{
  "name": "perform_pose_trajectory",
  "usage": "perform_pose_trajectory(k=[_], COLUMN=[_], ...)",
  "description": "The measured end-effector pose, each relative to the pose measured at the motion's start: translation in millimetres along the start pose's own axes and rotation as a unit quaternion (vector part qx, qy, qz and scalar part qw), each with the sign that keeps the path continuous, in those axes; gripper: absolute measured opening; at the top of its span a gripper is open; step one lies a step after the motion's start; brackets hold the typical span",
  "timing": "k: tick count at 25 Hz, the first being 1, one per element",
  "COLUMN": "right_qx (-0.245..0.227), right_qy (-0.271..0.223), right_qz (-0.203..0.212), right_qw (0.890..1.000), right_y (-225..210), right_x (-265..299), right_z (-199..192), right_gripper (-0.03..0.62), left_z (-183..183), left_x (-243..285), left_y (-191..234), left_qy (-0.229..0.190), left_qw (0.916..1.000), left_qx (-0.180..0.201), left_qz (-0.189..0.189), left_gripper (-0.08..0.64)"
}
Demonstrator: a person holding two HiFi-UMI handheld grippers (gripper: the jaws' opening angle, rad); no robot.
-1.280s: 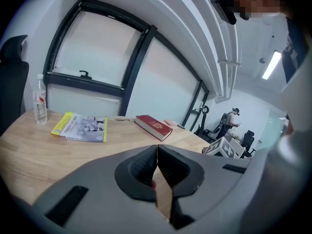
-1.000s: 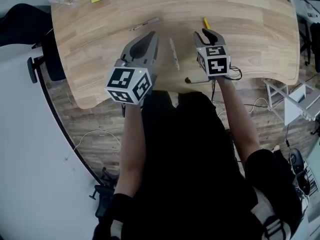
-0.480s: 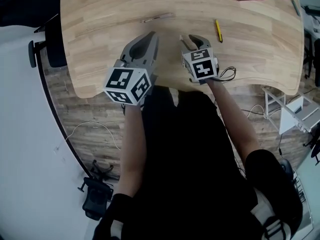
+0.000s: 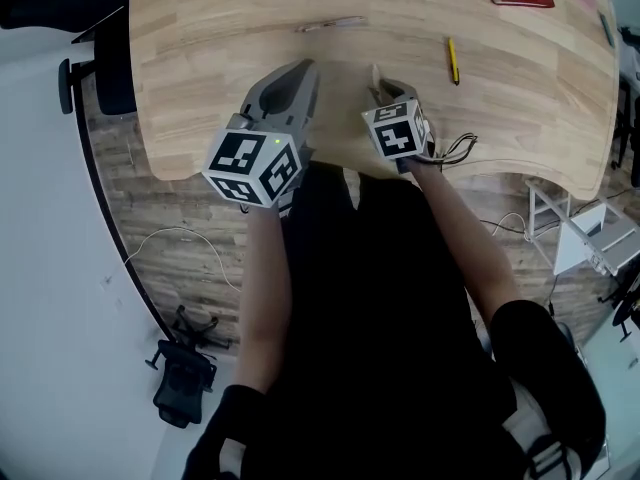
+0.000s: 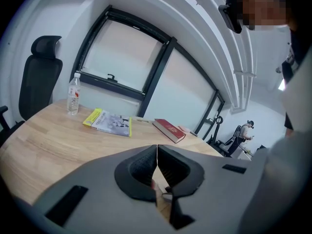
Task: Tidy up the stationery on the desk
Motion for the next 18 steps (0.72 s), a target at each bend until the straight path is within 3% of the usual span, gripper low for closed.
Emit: perform_pose_trajectory(k=[4, 12, 18], right_qx=[-0.003, 0.022, 0.055], right_qy=[0.005, 0.005, -0.023], right_qz=[-0.012, -0.014, -0.027], right_qw=[1.000, 1.000, 0.998], right_y=[-3.8, -6.3, -19.0], right_x=[1.4, -2.4, -17.3], right_z=[2.0, 2.6, 13.6], right_gripper=[0.067, 0.064, 0.064], left_z=[-0.1, 0.1, 0.1], left_x=[0.2, 4.1, 11.1], left_y=[1.5, -5.7, -10.5], left_qy=[0.003, 0.008, 0.016], left_qw=[1.0000, 0.9999, 0.9996], left_qx=[0.000, 0.007, 0.016], left_qz=[0.001, -0.008, -0.016], left_gripper=[0.035, 0.035, 0.035])
Point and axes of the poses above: the fingertips, and each gripper's own axes: x forward along the fingers, y to its left, z out of its top, the point moved 10 cm from there along -x, backward along the fingers, and after that the axes turned 8 degrees about -y, right-handed, at the moved point
